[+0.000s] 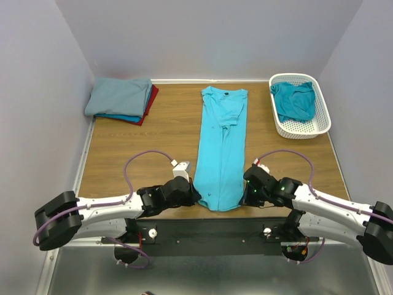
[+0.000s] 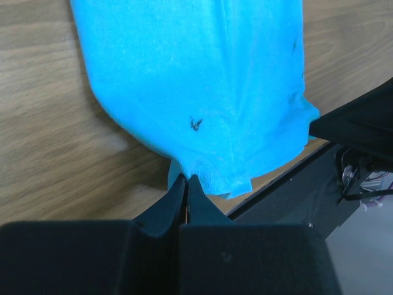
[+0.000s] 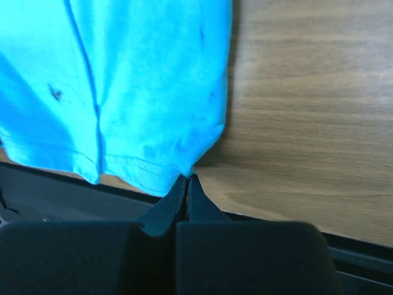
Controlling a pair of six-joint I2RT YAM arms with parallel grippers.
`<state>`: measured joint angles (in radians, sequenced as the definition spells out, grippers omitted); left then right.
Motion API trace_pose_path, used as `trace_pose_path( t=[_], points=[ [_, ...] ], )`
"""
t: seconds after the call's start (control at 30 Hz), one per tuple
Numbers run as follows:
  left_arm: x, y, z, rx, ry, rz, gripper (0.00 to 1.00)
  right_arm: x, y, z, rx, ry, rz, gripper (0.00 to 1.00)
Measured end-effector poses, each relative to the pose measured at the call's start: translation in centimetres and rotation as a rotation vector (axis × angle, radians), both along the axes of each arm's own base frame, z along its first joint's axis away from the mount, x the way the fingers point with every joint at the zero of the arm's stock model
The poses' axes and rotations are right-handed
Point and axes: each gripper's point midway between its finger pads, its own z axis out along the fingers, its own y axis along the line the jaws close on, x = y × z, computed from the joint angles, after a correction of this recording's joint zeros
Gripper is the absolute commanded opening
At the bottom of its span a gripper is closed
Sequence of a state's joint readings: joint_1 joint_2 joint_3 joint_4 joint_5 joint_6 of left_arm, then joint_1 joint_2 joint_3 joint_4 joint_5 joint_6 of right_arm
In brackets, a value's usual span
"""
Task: Fold and stack the t-shirts
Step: Fold the tshirt
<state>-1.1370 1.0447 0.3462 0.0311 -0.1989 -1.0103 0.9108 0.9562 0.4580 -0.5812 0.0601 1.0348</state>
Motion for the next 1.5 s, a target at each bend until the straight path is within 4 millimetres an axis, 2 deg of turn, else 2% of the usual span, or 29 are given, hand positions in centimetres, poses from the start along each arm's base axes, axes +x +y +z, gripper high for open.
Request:
trace_pose_path(
  t=[0.17, 0.37, 0.7, 0.93, 1.23, 1.37, 1.5],
  points=[
    [1.7, -0.5, -0.3, 0.002, -0.024, 0.025, 0.0, 1.9, 0.3, 1.0, -0.034, -0.066, -0.021, 0.0],
    [4.1, -1.4, 0.5, -0.03, -0.076, 0.054, 0.0, 5.0, 0.3, 1.9, -0.129, -0.162, -0.044, 0.0],
    [7.7, -1.6, 1.1, -0.063, -0.139, 0.123, 0.0, 9.6, -0.7, 2.2, -0.3, -0.26, -0.074, 0.0],
    [10.6, -2.3, 1.3, -0.047, -0.184, 0.143, 0.0, 14.0, -1.0, 3.7, -0.346, -0.335, -0.102, 0.0],
    [15.9, -3.5, 3.0, -0.044, -0.274, 0.176, 0.0, 19.5, -2.1, 3.6, -0.398, -0.376, -0.135, 0.0],
    [18.3, -2.7, 2.9, -0.027, -0.291, 0.208, 0.0, 22.2, -2.1, 3.9, -0.407, -0.401, -0.144, 0.0],
    [20.3, -2.0, 2.8, -0.015, -0.307, 0.228, 0.0, 23.9, -2.9, 3.9, -0.421, -0.408, -0.165, 0.0]
  ],
)
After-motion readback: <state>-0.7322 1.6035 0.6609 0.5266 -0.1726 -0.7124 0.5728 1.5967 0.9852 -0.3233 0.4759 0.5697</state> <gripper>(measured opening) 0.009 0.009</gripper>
